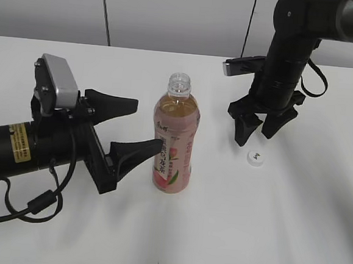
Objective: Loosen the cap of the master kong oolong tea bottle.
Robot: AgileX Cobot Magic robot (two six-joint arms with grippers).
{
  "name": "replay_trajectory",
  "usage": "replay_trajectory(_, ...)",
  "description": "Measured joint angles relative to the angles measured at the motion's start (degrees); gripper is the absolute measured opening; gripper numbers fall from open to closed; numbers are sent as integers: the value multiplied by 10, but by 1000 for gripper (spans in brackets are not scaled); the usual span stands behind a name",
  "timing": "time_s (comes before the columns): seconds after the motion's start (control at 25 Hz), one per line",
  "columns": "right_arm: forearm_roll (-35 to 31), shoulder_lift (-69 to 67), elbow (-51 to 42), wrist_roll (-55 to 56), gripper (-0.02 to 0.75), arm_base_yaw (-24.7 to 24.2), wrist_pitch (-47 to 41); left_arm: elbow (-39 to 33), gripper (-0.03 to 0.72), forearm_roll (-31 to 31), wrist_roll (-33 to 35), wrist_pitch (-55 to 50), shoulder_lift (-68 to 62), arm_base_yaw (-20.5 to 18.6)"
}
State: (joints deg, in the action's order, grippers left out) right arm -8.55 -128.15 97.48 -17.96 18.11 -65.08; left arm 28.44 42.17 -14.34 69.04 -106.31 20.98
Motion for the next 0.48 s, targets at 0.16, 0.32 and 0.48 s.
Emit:
replay_trajectory(0.16,0,0,0,6,537,0,-18,-10,578,-3,-6,0,18,0)
replay_trajectory(0.32,0,1,0,10,537,0,-32,-11,578,-27,-19,-56,53,0)
replay_trajectory(0.48,0,6,0,12,537,0,-36,-11,578,-49,-20,-147,87,0)
